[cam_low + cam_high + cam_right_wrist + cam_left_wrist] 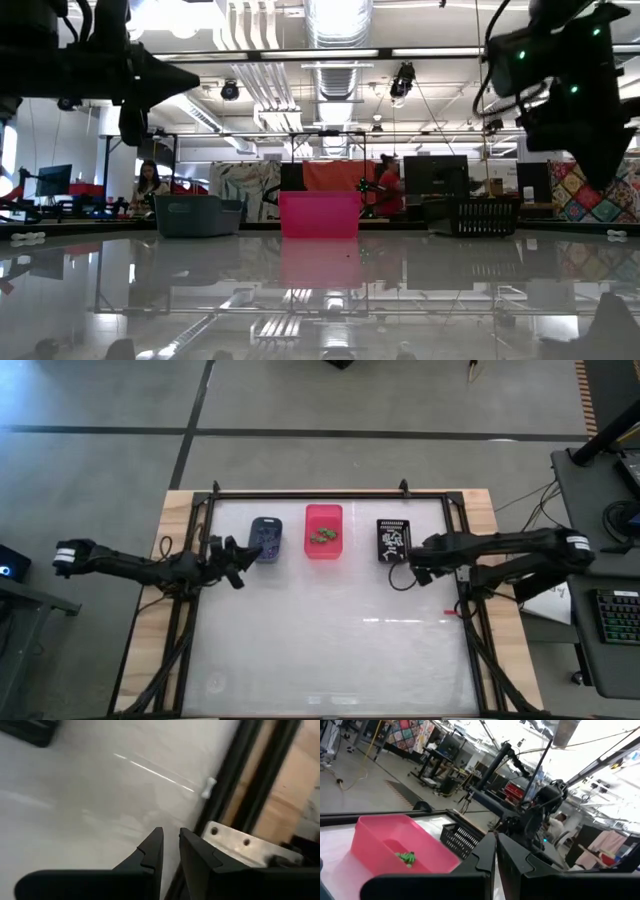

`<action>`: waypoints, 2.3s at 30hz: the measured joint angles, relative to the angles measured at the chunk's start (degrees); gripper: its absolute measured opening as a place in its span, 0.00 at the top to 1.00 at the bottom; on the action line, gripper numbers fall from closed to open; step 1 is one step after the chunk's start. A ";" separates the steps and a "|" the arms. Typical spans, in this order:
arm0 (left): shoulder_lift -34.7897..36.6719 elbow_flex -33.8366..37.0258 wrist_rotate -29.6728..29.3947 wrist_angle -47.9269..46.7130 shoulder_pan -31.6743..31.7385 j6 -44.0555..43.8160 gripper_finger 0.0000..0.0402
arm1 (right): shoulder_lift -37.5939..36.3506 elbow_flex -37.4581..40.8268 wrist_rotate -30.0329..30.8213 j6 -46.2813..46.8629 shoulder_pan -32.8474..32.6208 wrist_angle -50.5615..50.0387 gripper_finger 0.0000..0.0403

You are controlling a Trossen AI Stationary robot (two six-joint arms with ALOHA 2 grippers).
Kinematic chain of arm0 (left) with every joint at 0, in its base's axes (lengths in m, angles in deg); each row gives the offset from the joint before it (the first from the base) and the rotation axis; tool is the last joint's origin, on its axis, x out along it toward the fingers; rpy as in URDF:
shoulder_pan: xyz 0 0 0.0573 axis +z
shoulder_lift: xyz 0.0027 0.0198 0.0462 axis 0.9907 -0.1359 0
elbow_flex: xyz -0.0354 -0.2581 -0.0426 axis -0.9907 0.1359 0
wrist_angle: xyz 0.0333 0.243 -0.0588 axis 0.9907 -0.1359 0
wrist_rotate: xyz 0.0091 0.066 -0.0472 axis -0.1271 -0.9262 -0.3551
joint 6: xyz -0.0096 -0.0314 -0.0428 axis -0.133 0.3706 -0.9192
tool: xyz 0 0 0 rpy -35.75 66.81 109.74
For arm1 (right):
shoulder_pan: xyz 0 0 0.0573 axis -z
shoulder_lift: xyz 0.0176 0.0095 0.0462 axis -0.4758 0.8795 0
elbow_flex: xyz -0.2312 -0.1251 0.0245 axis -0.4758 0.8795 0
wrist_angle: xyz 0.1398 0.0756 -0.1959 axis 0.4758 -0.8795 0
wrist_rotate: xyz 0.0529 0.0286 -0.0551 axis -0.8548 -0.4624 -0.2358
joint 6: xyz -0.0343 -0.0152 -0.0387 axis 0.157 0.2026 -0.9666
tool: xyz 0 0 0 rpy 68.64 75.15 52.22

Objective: Sort Halloween decoration
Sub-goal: Put the white bone toy into the black bin

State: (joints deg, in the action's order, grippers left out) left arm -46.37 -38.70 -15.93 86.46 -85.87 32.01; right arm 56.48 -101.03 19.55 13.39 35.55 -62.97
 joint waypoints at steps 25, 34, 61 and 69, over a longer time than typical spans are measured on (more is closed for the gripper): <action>1.74 0.00 0.02 1.00 0.00 0.39 1.00 | -0.20 4.93 15.04 22.78 14.95 2.40 0.98; 2.02 -0.02 0.07 4.43 0.02 0.65 1.00 | -2.12 3.16 13.61 22.22 14.13 5.12 0.98; 4.38 -0.02 1.46 28.02 0.07 6.23 1.00 | 16.03 3.70 2.78 29.93 36.43 9.71 0.98; 8.60 -0.02 1.39 30.75 0.07 13.30 1.00 | 23.99 3.55 1.40 31.63 36.39 9.58 0.98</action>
State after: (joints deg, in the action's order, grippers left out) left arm -37.77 -38.72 -14.54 117.21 -85.81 45.30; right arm 80.47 -97.48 20.94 45.02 71.94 -53.39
